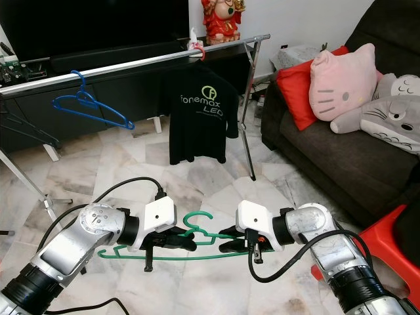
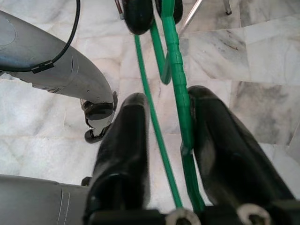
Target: Hang hanger
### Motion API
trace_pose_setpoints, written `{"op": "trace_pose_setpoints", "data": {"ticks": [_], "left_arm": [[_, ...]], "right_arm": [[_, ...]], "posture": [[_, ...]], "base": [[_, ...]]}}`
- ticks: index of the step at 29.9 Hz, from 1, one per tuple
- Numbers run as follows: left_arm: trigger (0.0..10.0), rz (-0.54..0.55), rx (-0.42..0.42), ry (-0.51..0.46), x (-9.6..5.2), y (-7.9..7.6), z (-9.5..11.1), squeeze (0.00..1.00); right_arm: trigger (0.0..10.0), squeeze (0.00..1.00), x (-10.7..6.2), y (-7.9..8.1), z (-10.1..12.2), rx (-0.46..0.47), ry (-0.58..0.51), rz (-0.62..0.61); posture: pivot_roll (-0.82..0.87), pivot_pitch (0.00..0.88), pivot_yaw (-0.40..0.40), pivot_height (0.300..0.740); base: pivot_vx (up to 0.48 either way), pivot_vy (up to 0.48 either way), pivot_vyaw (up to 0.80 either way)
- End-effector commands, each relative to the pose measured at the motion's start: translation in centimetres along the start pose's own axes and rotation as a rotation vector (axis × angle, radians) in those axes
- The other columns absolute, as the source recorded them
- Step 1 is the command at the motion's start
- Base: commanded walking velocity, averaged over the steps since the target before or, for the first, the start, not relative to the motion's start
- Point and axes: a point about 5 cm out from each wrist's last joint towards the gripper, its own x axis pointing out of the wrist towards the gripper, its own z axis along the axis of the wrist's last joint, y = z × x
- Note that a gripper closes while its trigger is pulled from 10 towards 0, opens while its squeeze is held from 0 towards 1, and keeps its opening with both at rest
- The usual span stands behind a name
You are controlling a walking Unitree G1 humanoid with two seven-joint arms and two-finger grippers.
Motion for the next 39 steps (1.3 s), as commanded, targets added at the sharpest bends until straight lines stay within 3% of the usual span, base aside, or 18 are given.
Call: {"op": "trace_pose_setpoints", "data": {"ticks": [1, 5, 9, 14, 16, 19, 20, 21, 22, 23, 26, 30, 31, 33, 34, 37, 39], "left_arm": [[0.0, 0.050, 0.025, 0.056, -0.6, 0.7, -0.5, 0.00], [0.0, 0.073, 0.035, 0.077, -0.6, 1.0, -0.8, 0.00], [0.0, 0.111, 0.075, 0.192, -1.1, 1.2, -2.8, 0.00], [0.0, 0.195, 0.077, 0.204, -1.7, 1.8, -3.7, 0.00], [0.0, 0.330, 0.054, 0.165, -2.8, 2.5, -4.1, 0.00], [0.0, 0.366, 0.052, 0.153, -3.1, 2.7, -4.2, 0.00], [0.0, 0.503, 0.015, 0.105, -4.4, 3.3, -4.4, 0.00], [0.0, 0.503, 0.015, 0.105, -4.4, 3.3, -4.4, 0.00], [2.7, 0.603, -0.018, 0.084, -5.3, 3.7, -4.6, 0.00], [10.0, 0.761, -0.071, 0.060, -6.9, 4.2, -5.3, 0.00], [10.0, 0.923, -0.156, 0.026, -8.8, 3.8, -6.2, 0.00], [10.0, 1.053, -0.230, -0.024, -9.5, 2.8, -6.5, 0.00], [10.0, 1.074, -0.238, -0.035, -9.5, 2.6, -6.5, 0.00], [10.0, 1.137, -0.275, -0.091, -9.3, 1.7, -6.1, 0.00], [10.0, 1.154, -0.285, -0.104, -9.2, 1.5, -6.0, 0.00], [10.0, 1.205, -0.327, -0.165, -9.0, 0.8, -5.3, 0.00], [10.0, 1.238, -0.346, -0.181, -8.8, 0.6, -4.9, 0.00]], "right_arm": [[10.0, 1.00, -0.2, 0.2, 0.1, -0.005, 0.001, 0.015], [10.0, 1.00, -0.2, 0.2, 0.0, -0.003, 0.004, 0.017], [10.0, 1.00, -0.5, 0.1, -0.1, 0.002, 0.007, -0.005], [10.0, 1.00, -1.0, 0.1, -0.6, 0.027, 0.000, -0.066], [10.0, 1.00, -2.0, -0.1, -1.6, 0.107, -0.046, -0.176], [10.0, 1.00, -2.3, -0.2, -1.9, 0.126, -0.053, -0.208], [10.0, 0.75, -3.1, -0.5, -3.5, 0.203, -0.065, -0.342], [10.0, 0.75, -3.1, -0.5, -3.5, 0.203, -0.065, -0.342], [10.0, 0.00, -3.6, -0.7, -4.7, 0.253, -0.056, -0.447], [10.0, 0.00, -4.1, -0.9, -7.2, 0.385, -0.031, -0.628], [10.0, 0.00, -3.9, 0.0, -10.9, 0.590, 0.035, -0.833], [10.0, 0.00, -2.1, 1.8, -14.0, 0.800, 0.117, -0.986], [10.0, 0.00, -1.6, 2.2, -14.3, 0.839, 0.117, -1.005], [10.0, 0.00, 1.1, 4.2, -15.6, 0.948, 0.172, -1.020], [10.0, 0.00, 1.7, 4.7, -15.8, 0.974, 0.182, -1.020], [10.0, 0.00, 3.6, 7.6, -17.2, 1.164, 0.219, -1.062], [10.0, 0.00, 4.7, 9.6, -17.9, 1.227, 0.273, -1.050]], "posture": [[-0.03, 0.000, -0.038, 0.716], [-0.03, 0.000, -0.038, 0.716], [-0.03, 0.000, -0.038, 0.716], [-0.03, 0.000, -0.039, 0.716], [-0.03, 0.000, -0.041, 0.716], [-0.03, 0.000, -0.041, 0.716], [-0.03, 0.000, -0.041, 0.716], [-0.03, 0.000, -0.041, 0.716], [-0.03, 0.000, -0.037, 0.716], [-0.03, 0.000, -0.037, 0.716], [-0.02, 0.000, -0.035, 0.716], [-0.01, 0.000, -0.037, 0.716], [-0.01, 0.000, -0.037, 0.716], [0.01, 0.000, -0.043, 0.716], [0.01, 0.000, -0.045, 0.716], [0.04, 0.000, -0.055, 0.716], [0.05, 0.000, -0.059, 0.716]], "base": [[0.000, 0.000, 0.00], [0.000, 0.000, 0.00], [0.000, 0.000, 0.00], [0.000, 0.000, 0.00], [0.000, 0.000, 0.00], [0.000, 0.000, 0.00], [0.000, 0.000, 0.00], [0.000, 0.000, 0.00], [0.000, 0.000, 0.00], [0.000, 0.000, 0.00], [0.000, 0.000, 0.00], [0.000, 0.000, 0.00], [0.000, 0.000, 0.00], [0.000, 0.000, 0.00], [0.000, 0.000, 0.00], [0.000, 0.000, 0.00], [0.000, 0.000, 0.00]]}}
